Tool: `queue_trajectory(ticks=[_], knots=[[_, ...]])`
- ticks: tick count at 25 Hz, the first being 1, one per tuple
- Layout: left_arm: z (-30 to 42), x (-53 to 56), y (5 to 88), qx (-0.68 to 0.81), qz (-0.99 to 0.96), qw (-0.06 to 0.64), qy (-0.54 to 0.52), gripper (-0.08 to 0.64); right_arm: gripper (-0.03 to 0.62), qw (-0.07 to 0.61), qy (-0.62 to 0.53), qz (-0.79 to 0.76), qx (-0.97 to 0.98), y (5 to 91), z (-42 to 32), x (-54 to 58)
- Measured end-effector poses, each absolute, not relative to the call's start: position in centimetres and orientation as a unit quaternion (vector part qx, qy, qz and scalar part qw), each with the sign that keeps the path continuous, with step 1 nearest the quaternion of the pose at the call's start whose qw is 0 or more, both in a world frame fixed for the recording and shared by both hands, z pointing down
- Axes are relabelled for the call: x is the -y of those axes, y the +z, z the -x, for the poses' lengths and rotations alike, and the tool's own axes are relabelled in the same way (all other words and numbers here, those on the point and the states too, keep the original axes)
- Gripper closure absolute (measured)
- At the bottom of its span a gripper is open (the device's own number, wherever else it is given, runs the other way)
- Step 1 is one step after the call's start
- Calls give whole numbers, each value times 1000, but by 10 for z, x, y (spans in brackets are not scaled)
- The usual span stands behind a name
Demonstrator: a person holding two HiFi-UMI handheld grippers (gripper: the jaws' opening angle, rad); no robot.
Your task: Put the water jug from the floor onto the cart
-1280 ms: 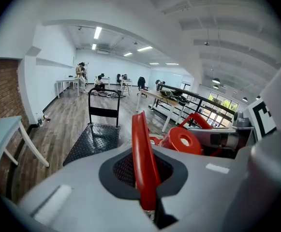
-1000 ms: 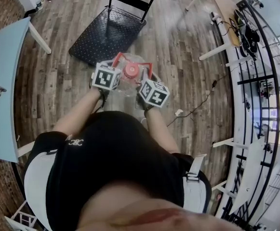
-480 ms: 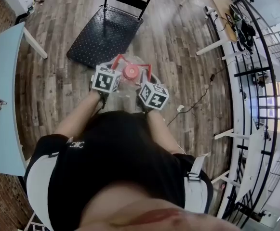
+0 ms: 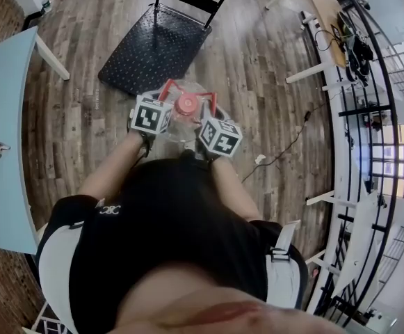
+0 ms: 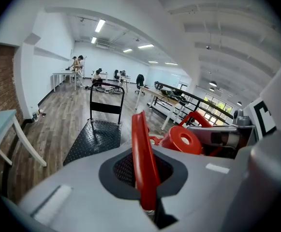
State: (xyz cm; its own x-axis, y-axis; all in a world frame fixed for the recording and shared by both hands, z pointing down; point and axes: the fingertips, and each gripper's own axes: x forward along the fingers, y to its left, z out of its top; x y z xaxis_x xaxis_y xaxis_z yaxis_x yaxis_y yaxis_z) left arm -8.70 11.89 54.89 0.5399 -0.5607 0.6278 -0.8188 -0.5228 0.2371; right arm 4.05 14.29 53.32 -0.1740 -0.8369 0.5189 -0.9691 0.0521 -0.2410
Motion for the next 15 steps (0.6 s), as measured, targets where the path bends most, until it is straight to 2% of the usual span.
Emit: queue_trajectory(ticks=[8, 15], knots=[[81, -87, 558, 440, -818, 267, 255, 557, 574, 117, 288, -601, 736, 546, -48, -102], [47, -39, 553, 467, -801, 275, 255, 557, 572, 120, 298, -574, 753, 547, -82, -45]])
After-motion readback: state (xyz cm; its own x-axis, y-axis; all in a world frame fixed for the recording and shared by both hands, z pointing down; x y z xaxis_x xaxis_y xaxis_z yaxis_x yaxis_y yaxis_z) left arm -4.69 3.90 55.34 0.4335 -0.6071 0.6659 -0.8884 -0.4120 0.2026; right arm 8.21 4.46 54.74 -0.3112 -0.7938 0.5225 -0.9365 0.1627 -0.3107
